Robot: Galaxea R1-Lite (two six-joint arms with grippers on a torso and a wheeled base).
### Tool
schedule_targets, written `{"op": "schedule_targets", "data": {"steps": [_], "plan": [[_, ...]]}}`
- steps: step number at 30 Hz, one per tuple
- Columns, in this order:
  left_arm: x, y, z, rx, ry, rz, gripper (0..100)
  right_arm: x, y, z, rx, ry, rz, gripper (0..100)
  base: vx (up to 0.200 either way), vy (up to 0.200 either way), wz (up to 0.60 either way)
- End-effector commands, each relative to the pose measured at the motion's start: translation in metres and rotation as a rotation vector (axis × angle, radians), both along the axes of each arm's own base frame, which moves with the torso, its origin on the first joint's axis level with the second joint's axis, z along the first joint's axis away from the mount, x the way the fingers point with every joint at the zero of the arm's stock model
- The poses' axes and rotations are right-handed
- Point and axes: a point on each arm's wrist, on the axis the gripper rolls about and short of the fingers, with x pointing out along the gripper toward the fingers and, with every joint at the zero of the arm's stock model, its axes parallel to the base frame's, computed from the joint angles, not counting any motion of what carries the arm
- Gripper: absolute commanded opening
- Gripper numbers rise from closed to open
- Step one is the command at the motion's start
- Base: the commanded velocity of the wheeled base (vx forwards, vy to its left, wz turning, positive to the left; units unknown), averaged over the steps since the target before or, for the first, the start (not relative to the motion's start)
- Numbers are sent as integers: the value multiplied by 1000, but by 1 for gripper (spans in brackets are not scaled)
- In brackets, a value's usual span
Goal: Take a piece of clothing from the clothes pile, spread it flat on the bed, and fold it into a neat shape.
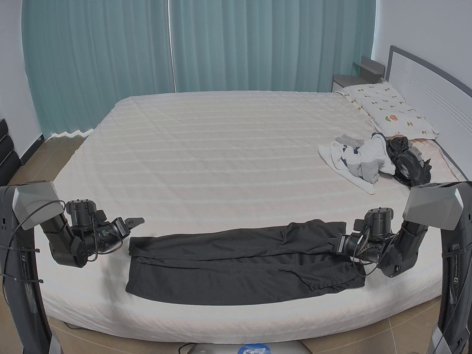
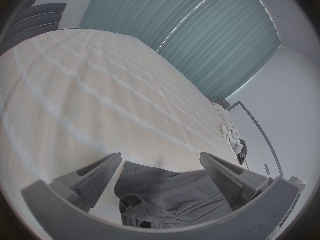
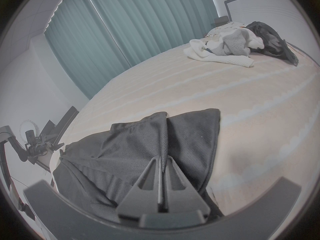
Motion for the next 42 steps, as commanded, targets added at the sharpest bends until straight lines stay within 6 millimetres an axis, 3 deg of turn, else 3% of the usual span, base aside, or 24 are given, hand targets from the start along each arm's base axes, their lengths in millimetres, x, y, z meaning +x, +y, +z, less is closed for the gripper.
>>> {"op": "schedule_targets", "data": {"steps": [1, 7, 8, 21, 26, 42], "plan": [[0, -1, -1, 1, 2, 1, 100, -9, -5, -2, 5, 15, 1, 0, 0, 0, 0], [2, -2, -3, 5, 4, 3, 100, -12, -5, -7, 4, 27, 1, 0, 0, 0, 0], [2, -2, -3, 5, 1, 3, 100, -12, -5, -7, 4, 29, 3, 100, 0, 0, 0], [1, -17, -10, 14, 63, -20, 100, -17, -12, 1, 131, -9, -86, 100, 0, 0, 0], [3, -16, -13, 81, 56, 6, 100, -20, -22, 1, 183, -11, -139, 100, 0, 0, 0], [9, -19, -21, 126, 83, 32, 100, -28, -21, 3, 341, -1, -209, 100, 0, 0, 0]]}}
